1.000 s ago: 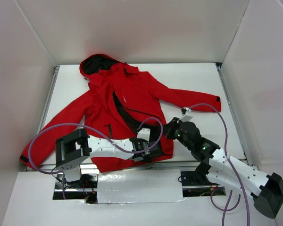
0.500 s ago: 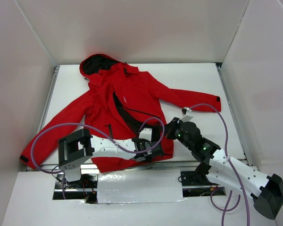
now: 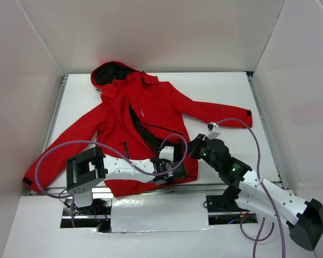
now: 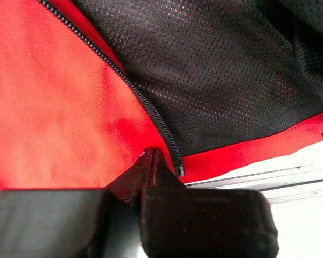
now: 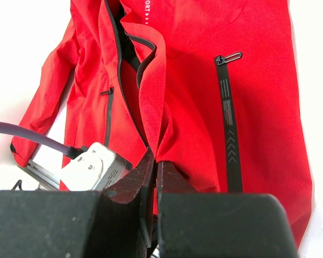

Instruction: Zip up the jacket

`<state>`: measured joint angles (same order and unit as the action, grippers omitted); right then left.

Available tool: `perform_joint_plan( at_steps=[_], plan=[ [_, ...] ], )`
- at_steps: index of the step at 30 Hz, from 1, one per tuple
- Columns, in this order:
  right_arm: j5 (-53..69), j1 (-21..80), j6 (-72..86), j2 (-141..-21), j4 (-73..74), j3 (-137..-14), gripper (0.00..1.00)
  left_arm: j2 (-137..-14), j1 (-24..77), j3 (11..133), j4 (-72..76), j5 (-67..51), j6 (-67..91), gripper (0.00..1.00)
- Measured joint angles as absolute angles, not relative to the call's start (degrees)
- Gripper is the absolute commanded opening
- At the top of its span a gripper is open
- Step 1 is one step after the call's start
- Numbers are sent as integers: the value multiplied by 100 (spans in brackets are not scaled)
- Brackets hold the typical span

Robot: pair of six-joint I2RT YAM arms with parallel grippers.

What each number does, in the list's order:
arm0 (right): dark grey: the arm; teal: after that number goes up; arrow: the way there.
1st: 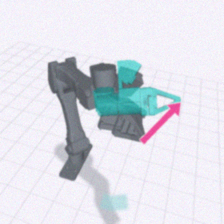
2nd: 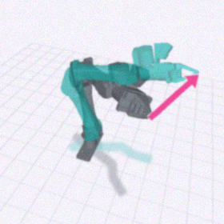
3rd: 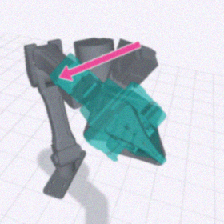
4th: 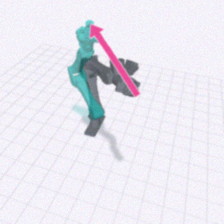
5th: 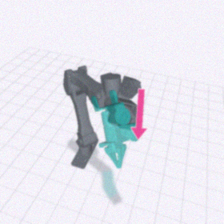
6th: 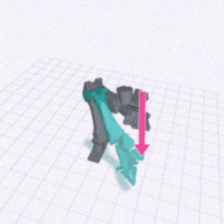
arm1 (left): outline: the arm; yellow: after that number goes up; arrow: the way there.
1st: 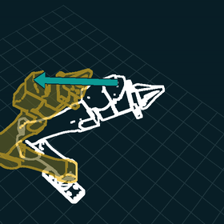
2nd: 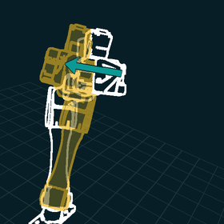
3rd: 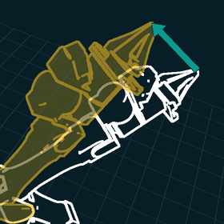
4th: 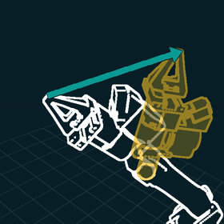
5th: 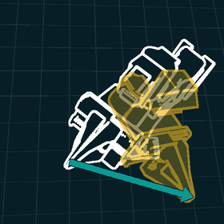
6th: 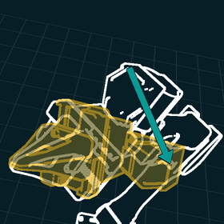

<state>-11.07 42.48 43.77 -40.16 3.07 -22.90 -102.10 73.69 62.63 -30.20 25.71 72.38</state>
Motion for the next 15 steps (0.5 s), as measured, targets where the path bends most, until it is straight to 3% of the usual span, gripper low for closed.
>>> perform_joint_plan(
  at_steps=[8,15],
  plan=[
    [-1013,4233,4379,-4049,298,-2287,0,-10012,7369,6027,-3011,2707,7371,0],
    [-930,4206,4381,-4169,290,-2285,0,-8853,7365,5269,-3339,3096,7614,0]
  ],
)
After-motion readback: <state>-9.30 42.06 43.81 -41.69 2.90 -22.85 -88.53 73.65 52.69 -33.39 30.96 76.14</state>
